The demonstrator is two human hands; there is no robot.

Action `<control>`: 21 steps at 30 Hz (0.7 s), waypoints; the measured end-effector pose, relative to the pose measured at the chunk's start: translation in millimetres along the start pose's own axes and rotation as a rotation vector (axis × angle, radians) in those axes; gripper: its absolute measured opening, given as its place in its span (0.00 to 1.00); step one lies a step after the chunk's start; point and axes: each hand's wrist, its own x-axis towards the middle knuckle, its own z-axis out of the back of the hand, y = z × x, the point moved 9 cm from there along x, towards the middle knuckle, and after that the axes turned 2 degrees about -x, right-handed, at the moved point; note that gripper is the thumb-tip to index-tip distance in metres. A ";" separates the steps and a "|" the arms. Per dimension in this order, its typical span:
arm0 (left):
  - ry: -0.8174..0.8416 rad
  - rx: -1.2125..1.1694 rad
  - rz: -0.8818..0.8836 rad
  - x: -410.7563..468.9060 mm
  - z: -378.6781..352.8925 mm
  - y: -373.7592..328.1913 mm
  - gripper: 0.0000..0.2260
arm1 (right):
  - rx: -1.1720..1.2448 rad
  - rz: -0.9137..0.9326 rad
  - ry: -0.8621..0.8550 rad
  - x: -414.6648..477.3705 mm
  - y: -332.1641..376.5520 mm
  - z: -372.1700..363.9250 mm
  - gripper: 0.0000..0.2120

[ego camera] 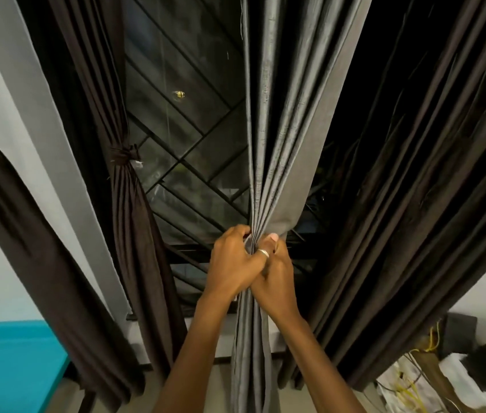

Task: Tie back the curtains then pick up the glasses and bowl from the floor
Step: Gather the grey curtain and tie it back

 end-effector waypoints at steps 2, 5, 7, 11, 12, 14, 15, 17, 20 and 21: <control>-0.061 0.039 0.015 0.6 2.1 0.0 0.13 | 0.077 -0.022 0.029 -1.3 -4.7 -1.7 0.11; -0.106 0.091 0.000 1.5 6.5 1.2 0.11 | 0.144 -0.105 0.001 6.4 -23.9 6.5 0.15; -0.050 0.103 -0.050 1.3 6.3 -0.9 0.13 | 0.143 -0.234 -0.061 20.2 -51.3 20.4 0.19; 0.106 0.014 -0.089 -2.2 10.4 2.1 0.10 | 0.472 -0.453 0.100 47.5 -85.8 23.8 0.34; 0.154 -0.032 -0.083 -3.9 11.0 4.3 0.10 | 0.559 -0.472 0.157 53.1 -88.0 22.7 0.35; 0.263 -0.159 -0.075 -8.8 10.2 6.4 0.09 | 0.763 -0.491 0.292 61.1 -85.1 15.9 0.32; 0.315 -0.218 -0.064 -11.4 9.6 7.0 0.09 | 0.854 -0.500 0.366 62.5 -80.5 10.9 0.28; 0.374 -0.294 -0.046 -14.4 10.9 7.9 0.11 | 0.974 -0.529 0.482 61.2 -72.8 1.1 0.22; 0.396 -0.327 -0.038 -15.2 16.3 5.9 0.11 | 0.989 -0.552 0.561 60.1 -71.0 -9.6 0.23; 0.393 -0.320 -0.040 -14.8 18.3 5.8 0.10 | 0.961 -0.556 0.564 60.4 -72.1 -11.1 0.24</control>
